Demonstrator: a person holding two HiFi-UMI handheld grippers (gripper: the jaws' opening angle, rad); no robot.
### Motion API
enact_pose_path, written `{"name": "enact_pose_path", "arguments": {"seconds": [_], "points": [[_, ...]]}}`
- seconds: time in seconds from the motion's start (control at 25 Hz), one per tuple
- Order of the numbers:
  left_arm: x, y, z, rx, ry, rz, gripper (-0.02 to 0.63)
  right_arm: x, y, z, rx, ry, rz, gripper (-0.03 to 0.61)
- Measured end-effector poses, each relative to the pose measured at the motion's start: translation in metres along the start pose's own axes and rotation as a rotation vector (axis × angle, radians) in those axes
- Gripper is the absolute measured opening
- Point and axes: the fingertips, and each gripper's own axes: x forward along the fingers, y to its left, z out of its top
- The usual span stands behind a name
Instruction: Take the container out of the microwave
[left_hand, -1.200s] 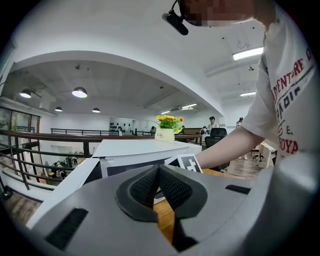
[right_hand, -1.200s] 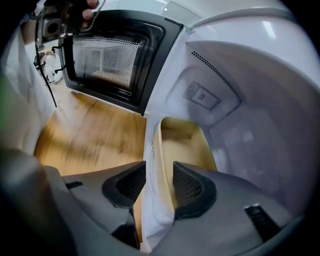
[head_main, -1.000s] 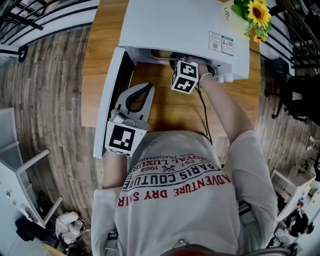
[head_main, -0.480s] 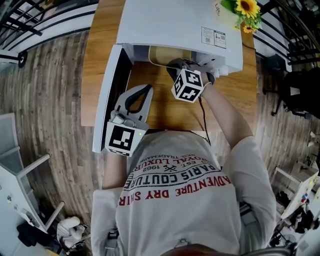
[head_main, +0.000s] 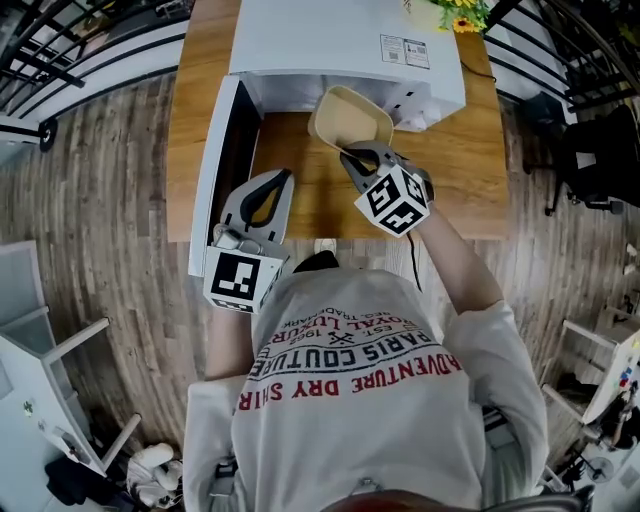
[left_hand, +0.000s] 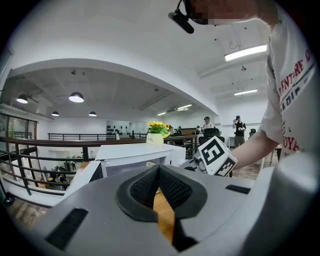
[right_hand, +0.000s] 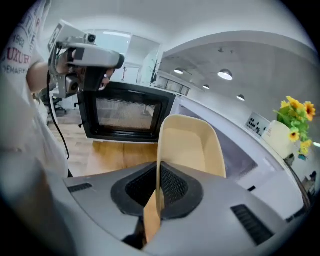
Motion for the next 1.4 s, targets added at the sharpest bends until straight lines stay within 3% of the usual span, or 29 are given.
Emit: {"name": "enact_pose_path", "arguments": {"seconds": [0.28,0.44,0.8,1.0,1.4], "points": [[-0.027,-0.01,0.02,0.031,-0.041,0.031,0.014,-0.086,0.0,0.039,0.211,-0.234,-0.138,0.032],[-0.044,-0.019,0.023,0.05,-0.063,0.055,0.014,-0.132,-0.001,0.053,0.207,-0.346,-0.273,0.032],[-0.08,-0.045,0.023,0.069,-0.09,0.075,0.014,-0.21,0.03,0.062,0.26,-0.588,-0.415,0.032],[-0.091,-0.054,0.027,0.086,-0.112,0.085,0.014,-0.229,0.045,0.061,0.277,-0.637,-0.43,0.032],[-0.1,-0.063,0.033,0.101,-0.121,0.098,0.014,-0.232,0.059,0.059,0.296,-0.619,-0.4,0.029]]}}
